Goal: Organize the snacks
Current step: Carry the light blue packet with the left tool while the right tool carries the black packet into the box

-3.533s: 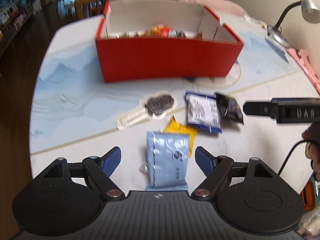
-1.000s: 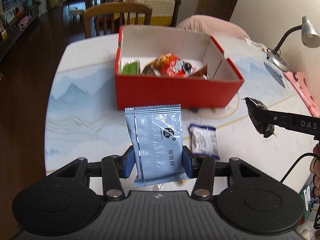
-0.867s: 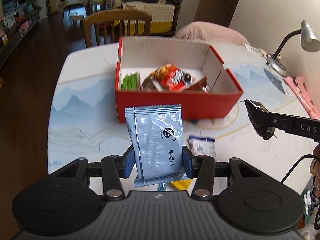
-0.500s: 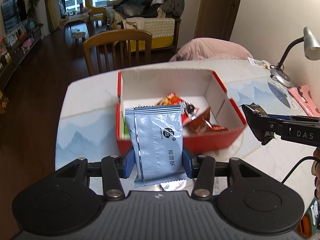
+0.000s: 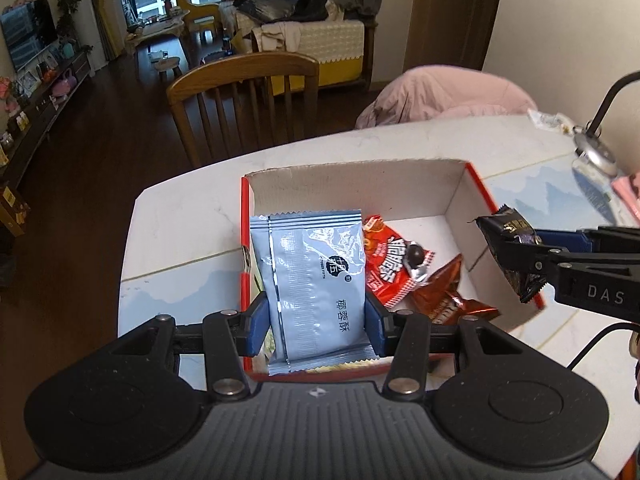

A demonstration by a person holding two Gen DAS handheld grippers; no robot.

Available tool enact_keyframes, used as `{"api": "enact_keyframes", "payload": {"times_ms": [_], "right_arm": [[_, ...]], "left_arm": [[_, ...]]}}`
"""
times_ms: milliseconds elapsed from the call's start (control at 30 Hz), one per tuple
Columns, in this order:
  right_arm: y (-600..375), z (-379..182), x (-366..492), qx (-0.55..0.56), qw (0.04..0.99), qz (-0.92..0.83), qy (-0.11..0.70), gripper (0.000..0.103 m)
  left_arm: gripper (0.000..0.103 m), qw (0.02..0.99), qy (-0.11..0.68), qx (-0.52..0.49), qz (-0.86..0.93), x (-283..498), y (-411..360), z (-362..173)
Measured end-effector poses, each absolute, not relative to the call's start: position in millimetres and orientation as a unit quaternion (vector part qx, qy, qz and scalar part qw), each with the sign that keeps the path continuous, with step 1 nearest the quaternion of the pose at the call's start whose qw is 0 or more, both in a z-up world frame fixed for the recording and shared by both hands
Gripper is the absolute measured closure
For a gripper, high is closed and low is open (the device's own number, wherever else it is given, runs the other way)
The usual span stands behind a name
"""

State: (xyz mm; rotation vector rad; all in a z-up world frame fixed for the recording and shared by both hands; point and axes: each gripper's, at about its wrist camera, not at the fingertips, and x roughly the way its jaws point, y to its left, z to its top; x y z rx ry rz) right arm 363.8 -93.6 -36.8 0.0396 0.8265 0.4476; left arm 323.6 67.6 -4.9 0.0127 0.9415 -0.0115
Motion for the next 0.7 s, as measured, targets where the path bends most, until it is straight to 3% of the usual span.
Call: {"api": "enact_keyframes", "payload": {"times_ms": [700], "right_arm": [[-39,-97,420,-0.05,0.844,0.242,0.477,0.065]], "left_arm": [[0.055,0.833,0.553,0.029,-0.004,401,67,-74]]}}
